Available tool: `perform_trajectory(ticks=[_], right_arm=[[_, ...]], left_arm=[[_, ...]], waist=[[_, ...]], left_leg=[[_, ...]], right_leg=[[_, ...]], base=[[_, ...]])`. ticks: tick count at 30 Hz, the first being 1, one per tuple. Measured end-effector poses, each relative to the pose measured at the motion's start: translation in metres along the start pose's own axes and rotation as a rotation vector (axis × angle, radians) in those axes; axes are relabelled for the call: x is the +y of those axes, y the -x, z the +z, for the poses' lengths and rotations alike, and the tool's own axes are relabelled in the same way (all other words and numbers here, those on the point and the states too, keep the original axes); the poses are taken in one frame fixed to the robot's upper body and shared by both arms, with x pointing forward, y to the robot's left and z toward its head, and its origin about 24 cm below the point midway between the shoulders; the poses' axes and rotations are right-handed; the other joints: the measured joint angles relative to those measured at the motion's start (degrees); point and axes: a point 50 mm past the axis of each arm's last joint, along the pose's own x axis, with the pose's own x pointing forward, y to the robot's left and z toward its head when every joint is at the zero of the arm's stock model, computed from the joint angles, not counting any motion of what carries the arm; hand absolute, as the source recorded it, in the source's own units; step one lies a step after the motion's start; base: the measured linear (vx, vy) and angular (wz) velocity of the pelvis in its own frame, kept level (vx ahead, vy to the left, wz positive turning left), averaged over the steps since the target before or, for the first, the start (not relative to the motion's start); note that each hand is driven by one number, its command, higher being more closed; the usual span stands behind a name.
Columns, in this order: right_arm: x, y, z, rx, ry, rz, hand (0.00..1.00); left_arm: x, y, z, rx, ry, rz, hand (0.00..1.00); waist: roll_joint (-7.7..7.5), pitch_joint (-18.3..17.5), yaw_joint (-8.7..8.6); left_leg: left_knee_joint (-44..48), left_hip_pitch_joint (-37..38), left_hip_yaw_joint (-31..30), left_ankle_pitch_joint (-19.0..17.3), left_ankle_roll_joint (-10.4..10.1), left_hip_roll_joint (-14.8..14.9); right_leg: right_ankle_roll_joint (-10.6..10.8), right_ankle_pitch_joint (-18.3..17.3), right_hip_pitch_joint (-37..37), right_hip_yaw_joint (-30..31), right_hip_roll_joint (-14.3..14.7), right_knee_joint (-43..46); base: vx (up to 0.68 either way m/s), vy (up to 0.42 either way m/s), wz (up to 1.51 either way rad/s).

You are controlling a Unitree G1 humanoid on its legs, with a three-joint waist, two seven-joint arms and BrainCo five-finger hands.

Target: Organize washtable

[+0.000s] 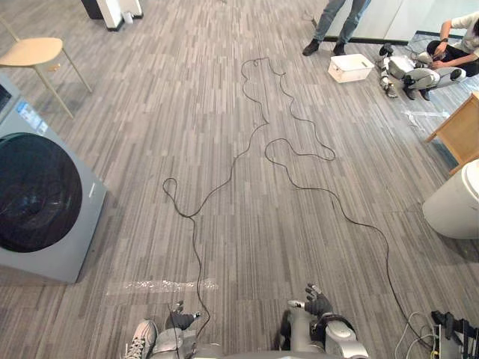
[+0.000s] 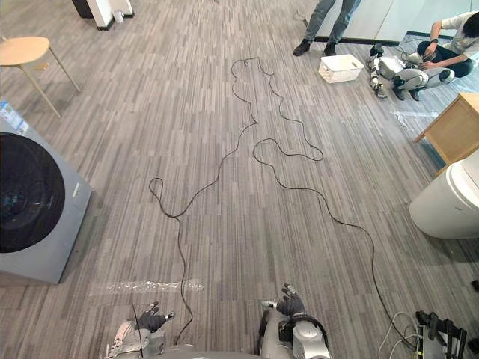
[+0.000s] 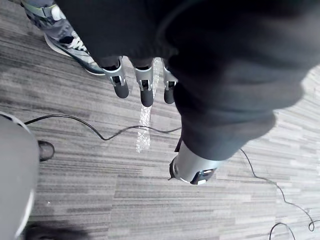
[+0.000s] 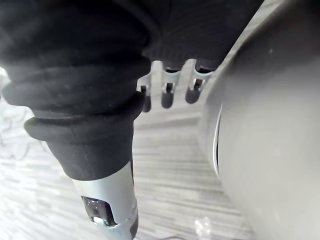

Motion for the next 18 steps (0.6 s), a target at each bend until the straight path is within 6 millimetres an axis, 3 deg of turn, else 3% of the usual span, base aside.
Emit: perform_trajectory(ticks=[2, 3, 5, 7, 8, 9, 10, 11, 13, 15, 17, 18], right_arm=[[0.001, -0.001, 0.000, 0.004, 0.001, 0.002, 0.00], [-0.003, -0.001, -0.001, 0.011, 0.005, -0.004, 0.00], [-0.011, -0.003, 0.005, 0.001, 0.014, -0.027, 0.00], [-0.012, -0.003, 0.008, -0.016, 0.010, -0.031, 0.00], [-0.012, -0.003, 0.009, -0.017, 0.011, -0.030, 0.00], [-0.011, -0.003, 0.008, -0.015, 0.016, -0.027, 0.00], [-0.007, -0.002, 0.006, -0.009, 0.013, -0.016, 0.00], [0.000, -0.001, 0.000, 0.008, 0.000, -0.002, 0.00], [0.010, 0.002, -0.006, 0.023, -0.003, 0.021, 0.00], [0.015, 0.003, -0.007, 0.028, -0.001, 0.036, 0.00], [0.016, 0.004, -0.013, 0.053, -0.004, 0.038, 0.00], [0.016, 0.004, -0.014, 0.057, -0.002, 0.037, 0.00]], left_arm=[[-0.003, 0.000, 0.002, -0.007, -0.013, -0.015, 0.00], [-0.007, -0.001, 0.003, -0.004, -0.006, -0.020, 0.00], [-0.021, 0.000, 0.003, 0.004, 0.016, -0.052, 0.00], [-0.027, -0.001, 0.005, 0.002, 0.038, -0.059, 0.00], [-0.027, -0.001, 0.008, -0.010, 0.065, -0.052, 0.00], [-0.028, 0.000, 0.010, -0.017, 0.074, -0.051, 0.00], [-0.028, -0.001, 0.013, -0.032, 0.088, -0.050, 0.00], [-0.028, -0.001, 0.020, -0.062, 0.090, -0.051, 0.00], [-0.028, 0.000, 0.028, -0.102, 0.085, -0.066, 0.00], [-0.030, 0.001, 0.036, -0.141, 0.088, -0.076, 0.00], [-0.033, 0.002, 0.040, -0.166, 0.098, -0.083, 0.00], [-0.032, 0.002, 0.041, -0.171, 0.103, -0.082, 0.00]], waist=[[-0.68, 0.22, -0.49], [-0.93, 0.49, -1.02], [1.62, 0.43, -0.78], [2.72, 0.55, -0.91], [3.76, 1.13, -0.79], [4.34, 1.48, -0.44], [4.68, 1.98, -0.29], [3.88, 2.17, 0.74], [2.70, 2.13, 1.05], [2.38, 2.18, 2.36], [2.25, 2.22, 3.98], [2.24, 2.19, 4.00]], left_leg=[[-0.10, 1.96, -1.84, -0.39, -1.17, 0.03], [0.42, 5.39, -5.14, -2.91, -5.61, 0.33], [3.17, 5.11, -6.27, -2.15, -6.99, 2.80], [14.16, 1.14, -6.51, 0.44, -9.35, 4.74], [27.54, -3.58, -6.65, 5.97, -10.02, 6.93], [34.54, -6.35, -6.86, 8.39, -11.24, 8.34], [47.19, -11.87, -6.18, 5.53, -10.87, 10.63], [53.53, -16.84, -5.47, 2.71, -10.89, 11.19], [52.20, -23.78, -2.62, 0.67, -9.08, 10.99], [42.69, -29.27, 0.75, -0.69, -6.82, 10.23], [20.03, -31.44, 0.84, 0.71, -8.22, 6.25], [14.80, -31.48, 0.37, 1.91, -8.74, 5.34]], right_leg=[[-0.86, 7.73, 0.43, 0.06, 1.49, -12.47], [-4.03, 16.39, 1.04, 0.53, 1.32, -13.22], [-4.81, 11.25, 0.16, -1.74, 1.98, -7.54], [-5.47, 6.27, 1.53, -3.20, 3.44, -4.84], [-6.07, 4.33, 5.15, -2.88, 5.40, -6.27], [-6.54, 3.85, 7.72, -2.80, 6.71, -7.77], [-7.33, 2.78, 12.59, -2.48, 8.84, -10.20], [-7.81, 1.80, 16.80, -1.78, 9.33, -11.96], [-7.62, 1.08, 22.72, -1.31, 9.53, -16.71], [-6.70, 0.94, 27.45, 0.01, 9.64, -20.70], [-4.99, 0.20, 32.33, 1.54, 8.79, -25.17], [-4.38, -0.18, 33.46, 1.74, 8.59, -26.27]], base=[[0.63, -0.220, 0.67], [0.59, -0.205, 0.56], [0.61, -0.219, 0.34], [0.55, -0.246, 0.08], [0.45, -0.186, -0.21], [0.55, -0.169, -0.35], [0.53, -0.114, -0.38], [0.51, -0.105, -0.32], [0.47, -0.079, -0.10], [0.45, -0.023, -0.19], [0.53, 0.090, -0.33], [0.58, 0.171, -0.29]])
